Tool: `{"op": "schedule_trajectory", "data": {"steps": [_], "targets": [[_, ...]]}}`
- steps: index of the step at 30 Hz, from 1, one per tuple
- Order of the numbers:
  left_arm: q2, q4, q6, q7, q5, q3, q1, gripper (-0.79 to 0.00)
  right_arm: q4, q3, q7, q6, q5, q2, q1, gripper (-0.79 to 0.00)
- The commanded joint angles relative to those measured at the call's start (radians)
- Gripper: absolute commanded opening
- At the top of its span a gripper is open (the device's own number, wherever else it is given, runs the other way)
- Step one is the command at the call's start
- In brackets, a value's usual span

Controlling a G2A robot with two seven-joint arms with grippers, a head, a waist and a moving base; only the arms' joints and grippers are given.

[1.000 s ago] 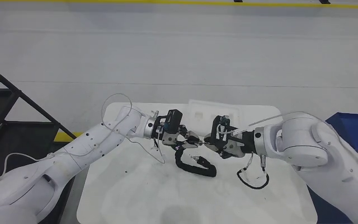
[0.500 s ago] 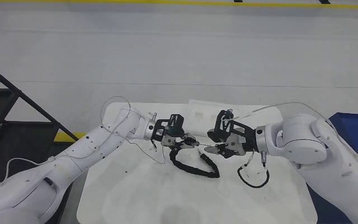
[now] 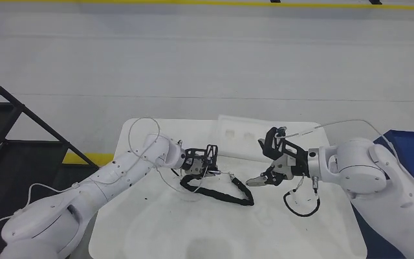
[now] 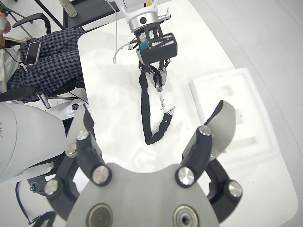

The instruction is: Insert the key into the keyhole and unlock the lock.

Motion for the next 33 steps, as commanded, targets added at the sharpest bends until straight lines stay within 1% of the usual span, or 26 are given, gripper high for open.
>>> {"op": "schedule_trajectory", "data": {"steps": [1,2,3,4,5,6,11,14,15,17,19,20,21,23,24,27,29,33], "targets": [[-0.016,0.016,0.014,-0.052,0.015,0.01,-0.005,-0.785,0.014,0.005,-0.026,-0.019,-0.006,0.0,-0.009,0.0],[-0.024,0.023,0.016,-0.065,0.017,0.014,-0.005,-0.739,0.022,0.007,-0.047,-0.033,-0.008,-0.001,-0.013,0.0],[-0.033,0.031,0.011,-0.07,0.016,0.018,-0.005,-0.545,0.035,0.007,-0.074,-0.048,-0.004,-0.002,-0.019,0.0],[-0.041,0.044,-0.001,-0.071,0.011,0.021,-0.005,-0.369,0.051,0.007,-0.094,-0.062,-0.006,-0.003,-0.024,0.0],[-0.049,0.057,-0.006,-0.075,0.014,0.025,-0.008,-0.052,0.065,0.005,-0.114,-0.077,-0.009,-0.005,-0.027,0.0],[-0.058,0.069,-0.014,-0.083,0.023,0.031,-0.012,0.0,0.081,0.003,-0.133,-0.092,-0.014,-0.006,-0.029,0.0],[-0.104,0.141,-0.055,-0.048,0.048,0.038,-0.05,0.0,0.152,-0.007,-0.194,-0.161,-0.043,-0.015,-0.014,0.0],[-0.119,0.183,-0.093,0.048,0.041,0.014,-0.085,0.0,0.192,-0.001,-0.222,-0.199,-0.063,-0.018,0.008,0.0],[-0.121,0.194,-0.093,0.088,0.042,0.008,-0.097,0.0,0.208,0.001,-0.231,-0.216,-0.068,-0.019,0.015,0.0],[-0.121,0.22,-0.093,0.165,0.054,0.002,-0.128,0.0,0.246,0.007,-0.252,-0.259,-0.078,-0.021,0.039,0.0],[-0.116,0.263,-0.093,0.275,0.05,-0.017,-0.162,0.0,0.292,0.01,-0.262,-0.301,-0.112,-0.024,0.073,0.0],[-0.114,0.285,-0.093,0.297,0.079,-0.019,-0.187,0.0,0.319,0.007,-0.276,-0.323,-0.12,-0.027,0.089,0.0],[-0.112,0.292,-0.093,0.363,0.067,-0.023,-0.199,0.0,0.349,0.001,-0.289,-0.344,-0.128,-0.031,0.107,0.0],[-0.107,0.333,-0.093,0.444,0.083,-0.013,-0.237,0.0,0.414,-0.014,-0.315,-0.378,-0.138,-0.04,0.15,0.0],[-0.105,0.344,-0.093,0.513,0.064,-0.007,-0.246,0.0,0.448,-0.022,-0.334,-0.395,-0.136,-0.046,0.172,0.0],[-0.1,0.395,-0.093,0.656,0.055,0.035,-0.292,0.0,0.532,-0.051,-0.37,-0.42,-0.14,-0.062,0.245,0.0],[-0.098,0.434,-0.093,0.723,0.06,0.072,-0.331,0.0,0.577,-0.073,-0.379,-0.42,-0.139,-0.071,0.293,0.0],[-0.097,0.5,-0.093,0.851,0.01,0.147,-0.394,0.0,0.651,-0.122,-0.366,-0.42,-0.128,-0.085,0.385,0.0]]}}
